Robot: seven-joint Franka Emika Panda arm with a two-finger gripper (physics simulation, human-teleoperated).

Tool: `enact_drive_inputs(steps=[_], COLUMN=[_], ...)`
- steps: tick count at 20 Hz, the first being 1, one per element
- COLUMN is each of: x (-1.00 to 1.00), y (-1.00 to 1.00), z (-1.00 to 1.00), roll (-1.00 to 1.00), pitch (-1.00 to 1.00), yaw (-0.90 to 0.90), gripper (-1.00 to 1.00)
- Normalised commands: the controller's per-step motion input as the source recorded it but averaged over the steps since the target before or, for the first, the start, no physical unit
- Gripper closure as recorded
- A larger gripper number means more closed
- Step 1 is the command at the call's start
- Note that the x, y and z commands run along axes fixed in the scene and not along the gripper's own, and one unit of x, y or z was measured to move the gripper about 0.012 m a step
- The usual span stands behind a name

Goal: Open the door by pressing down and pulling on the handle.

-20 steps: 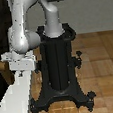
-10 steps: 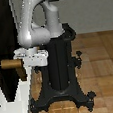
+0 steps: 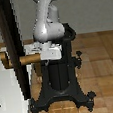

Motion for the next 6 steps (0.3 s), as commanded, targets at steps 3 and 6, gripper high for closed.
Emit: enact_drive_inputs(steps=[3, 6], x=[0.00, 0.00], y=[0.00, 0.00], z=[0.00, 0.00], roll=[0.00, 0.00], pitch=[0.00, 0.00], yaw=[0.00, 0.00], gripper=[1.00, 1.00])
